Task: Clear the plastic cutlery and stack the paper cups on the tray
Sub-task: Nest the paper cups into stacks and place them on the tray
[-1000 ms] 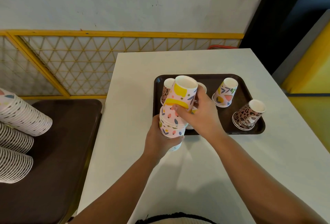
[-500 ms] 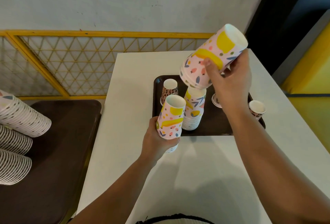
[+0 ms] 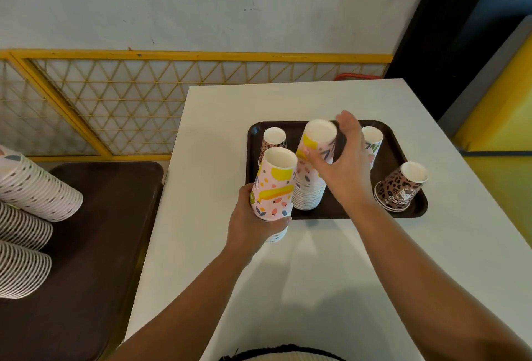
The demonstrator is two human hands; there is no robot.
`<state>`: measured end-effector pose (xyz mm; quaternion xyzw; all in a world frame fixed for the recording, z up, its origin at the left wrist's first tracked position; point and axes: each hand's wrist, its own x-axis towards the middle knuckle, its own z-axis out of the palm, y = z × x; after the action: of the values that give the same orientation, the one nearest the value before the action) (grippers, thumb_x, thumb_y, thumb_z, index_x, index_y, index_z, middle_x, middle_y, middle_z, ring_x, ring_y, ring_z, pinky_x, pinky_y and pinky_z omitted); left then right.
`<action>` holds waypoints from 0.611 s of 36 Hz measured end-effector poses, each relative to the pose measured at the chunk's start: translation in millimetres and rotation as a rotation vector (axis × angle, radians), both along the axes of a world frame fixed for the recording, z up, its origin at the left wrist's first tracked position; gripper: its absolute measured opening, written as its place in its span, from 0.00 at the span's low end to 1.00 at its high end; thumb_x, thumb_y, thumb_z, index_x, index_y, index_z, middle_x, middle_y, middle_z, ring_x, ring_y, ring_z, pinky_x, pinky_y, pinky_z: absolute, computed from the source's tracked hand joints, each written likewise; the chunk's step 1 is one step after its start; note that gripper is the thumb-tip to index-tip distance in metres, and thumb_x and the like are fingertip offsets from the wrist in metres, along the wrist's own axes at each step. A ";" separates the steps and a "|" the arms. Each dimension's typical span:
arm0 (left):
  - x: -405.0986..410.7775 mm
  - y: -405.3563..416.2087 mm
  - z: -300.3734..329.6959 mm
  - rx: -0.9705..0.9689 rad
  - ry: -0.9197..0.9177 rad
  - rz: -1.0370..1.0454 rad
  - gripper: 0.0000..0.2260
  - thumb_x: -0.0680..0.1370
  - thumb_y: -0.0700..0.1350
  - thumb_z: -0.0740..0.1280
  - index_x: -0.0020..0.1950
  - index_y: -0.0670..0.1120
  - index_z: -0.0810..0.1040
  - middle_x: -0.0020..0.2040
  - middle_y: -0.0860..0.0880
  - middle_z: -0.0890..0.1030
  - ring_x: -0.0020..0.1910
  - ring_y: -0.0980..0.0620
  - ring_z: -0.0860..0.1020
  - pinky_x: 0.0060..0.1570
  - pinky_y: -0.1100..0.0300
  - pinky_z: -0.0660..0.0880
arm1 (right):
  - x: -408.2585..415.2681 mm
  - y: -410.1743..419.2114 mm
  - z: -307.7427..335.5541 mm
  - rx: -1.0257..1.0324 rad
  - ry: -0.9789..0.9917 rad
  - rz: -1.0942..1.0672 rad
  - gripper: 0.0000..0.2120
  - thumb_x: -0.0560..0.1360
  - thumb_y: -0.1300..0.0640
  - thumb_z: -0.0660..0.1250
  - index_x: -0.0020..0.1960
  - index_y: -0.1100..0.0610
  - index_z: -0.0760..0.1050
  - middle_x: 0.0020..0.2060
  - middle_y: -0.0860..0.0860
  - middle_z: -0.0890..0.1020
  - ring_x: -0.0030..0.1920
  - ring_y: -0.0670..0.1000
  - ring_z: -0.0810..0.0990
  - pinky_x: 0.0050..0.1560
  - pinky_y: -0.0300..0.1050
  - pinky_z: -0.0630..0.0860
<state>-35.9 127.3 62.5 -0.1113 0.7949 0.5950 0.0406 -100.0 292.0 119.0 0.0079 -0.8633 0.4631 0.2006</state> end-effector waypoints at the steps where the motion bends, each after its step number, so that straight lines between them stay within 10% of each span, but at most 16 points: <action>1: -0.4 0.4 1.0 -0.004 0.001 0.000 0.33 0.62 0.41 0.80 0.61 0.54 0.67 0.54 0.56 0.77 0.55 0.53 0.77 0.54 0.57 0.76 | 3.3 -1.7 1.7 0.000 0.036 -0.023 0.39 0.68 0.47 0.73 0.72 0.56 0.59 0.67 0.51 0.69 0.66 0.44 0.67 0.56 0.20 0.59; 22: 1.6 4.2 9.8 -0.037 0.054 -0.047 0.37 0.61 0.41 0.81 0.65 0.47 0.66 0.58 0.51 0.78 0.57 0.52 0.76 0.58 0.55 0.76 | 36.4 -36.1 12.1 0.002 -0.210 0.333 0.30 0.68 0.52 0.74 0.66 0.52 0.64 0.56 0.45 0.75 0.54 0.43 0.74 0.54 0.40 0.74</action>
<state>-34.4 131.5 72.3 -0.0773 0.8089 0.5820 0.0311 -63.6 255.9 131.1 0.1026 -0.8668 0.4871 0.0302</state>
